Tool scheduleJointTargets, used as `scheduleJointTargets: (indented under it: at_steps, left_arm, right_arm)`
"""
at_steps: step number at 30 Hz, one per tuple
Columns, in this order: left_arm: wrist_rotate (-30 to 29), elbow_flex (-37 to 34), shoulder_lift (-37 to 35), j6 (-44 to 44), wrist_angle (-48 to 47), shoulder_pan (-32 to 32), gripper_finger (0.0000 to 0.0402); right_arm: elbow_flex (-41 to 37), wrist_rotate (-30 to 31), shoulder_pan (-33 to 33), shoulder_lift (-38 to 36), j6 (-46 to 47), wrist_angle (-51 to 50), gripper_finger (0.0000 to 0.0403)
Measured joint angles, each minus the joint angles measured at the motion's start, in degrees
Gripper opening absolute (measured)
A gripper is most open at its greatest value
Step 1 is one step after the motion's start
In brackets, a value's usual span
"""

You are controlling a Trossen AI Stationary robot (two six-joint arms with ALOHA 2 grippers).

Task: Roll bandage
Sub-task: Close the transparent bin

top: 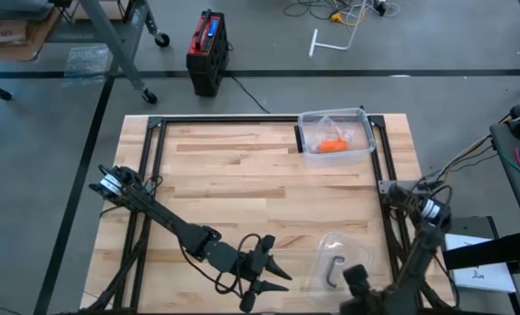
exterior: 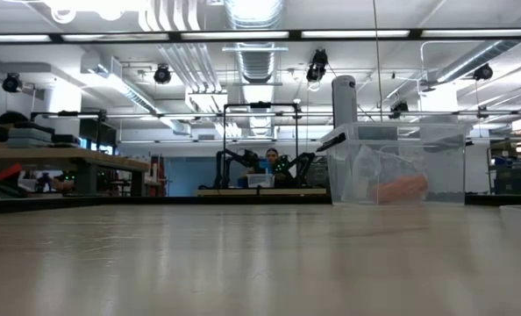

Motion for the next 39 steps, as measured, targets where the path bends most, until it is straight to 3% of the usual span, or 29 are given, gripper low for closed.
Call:
scheduleJointTargets:
  at_steps: [9, 15, 32, 39]
  left_arm:
    - [-0.2, 0.0, 0.0, 0.1, 0.1, 0.2, 0.0114]
    - [-0.2, 0.0, 0.0, 0.2, 0.1, 0.2, 0.0114]
    - [-0.1, 0.0, -0.1, 0.4, 0.0, 0.4, 0.0114]
    - [-0.2, 0.0, -0.1, 0.2, 0.1, 0.5, 0.0114]
  right_arm:
    - [-7.5, -1.9, 2.2, 2.3, 0.7, 14.7, 0.0086]
    - [-7.6, -5.3, 2.2, 3.8, 0.5, 16.4, 0.0051]
    - [-7.5, -6.0, 2.3, 8.2, -8.7, 18.6, 0.0080]
    - [-7.6, -4.3, 1.6, 8.1, -9.4, 20.1, 0.0030]
